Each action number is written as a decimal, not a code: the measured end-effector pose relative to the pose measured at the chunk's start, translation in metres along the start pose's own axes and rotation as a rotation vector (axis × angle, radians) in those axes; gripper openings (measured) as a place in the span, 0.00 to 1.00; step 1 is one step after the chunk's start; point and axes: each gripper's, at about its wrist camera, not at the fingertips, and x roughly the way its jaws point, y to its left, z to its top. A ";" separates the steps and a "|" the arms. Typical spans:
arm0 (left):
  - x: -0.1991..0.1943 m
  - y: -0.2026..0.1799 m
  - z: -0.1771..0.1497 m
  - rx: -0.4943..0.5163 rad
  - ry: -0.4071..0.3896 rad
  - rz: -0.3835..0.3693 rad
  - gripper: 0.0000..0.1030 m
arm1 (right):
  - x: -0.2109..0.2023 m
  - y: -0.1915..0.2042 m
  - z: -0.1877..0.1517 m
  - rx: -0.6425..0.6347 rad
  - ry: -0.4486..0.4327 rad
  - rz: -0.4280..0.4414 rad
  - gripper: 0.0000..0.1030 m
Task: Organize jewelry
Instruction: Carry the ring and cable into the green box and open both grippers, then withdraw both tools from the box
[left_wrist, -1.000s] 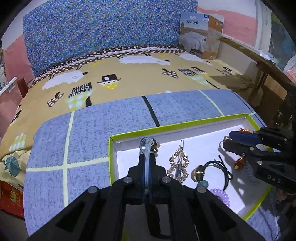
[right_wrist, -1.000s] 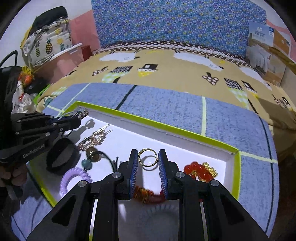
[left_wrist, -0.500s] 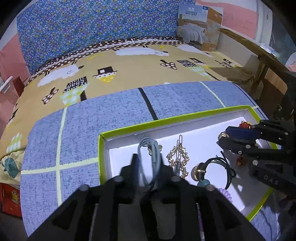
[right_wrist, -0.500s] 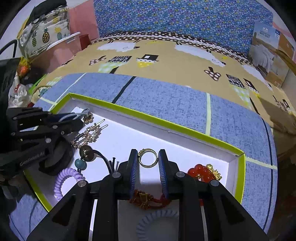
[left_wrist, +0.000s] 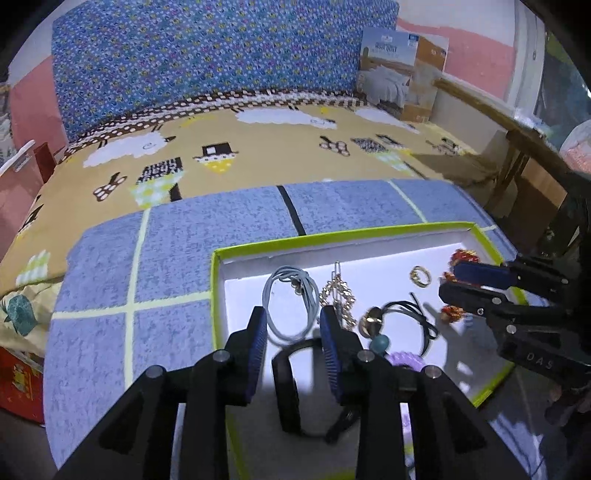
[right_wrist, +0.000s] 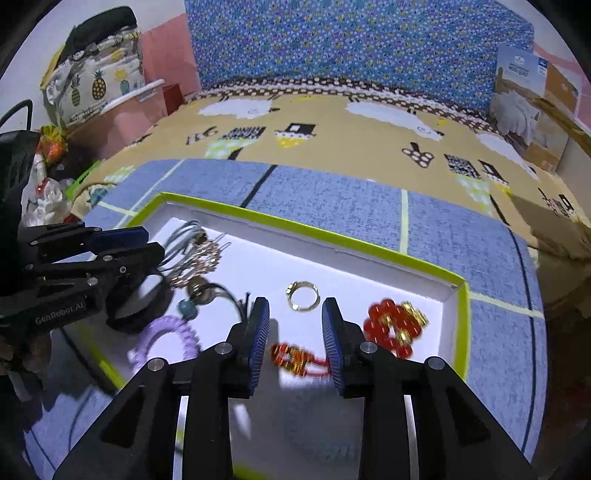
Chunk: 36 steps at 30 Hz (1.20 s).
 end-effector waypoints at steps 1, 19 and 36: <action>-0.007 0.000 -0.003 -0.005 -0.011 -0.004 0.30 | -0.005 0.000 -0.003 0.005 -0.007 0.001 0.30; -0.126 -0.044 -0.103 -0.051 -0.178 -0.004 0.31 | -0.136 0.035 -0.109 0.072 -0.189 -0.035 0.36; -0.171 -0.071 -0.173 -0.025 -0.201 0.036 0.31 | -0.181 0.072 -0.177 0.070 -0.235 -0.072 0.36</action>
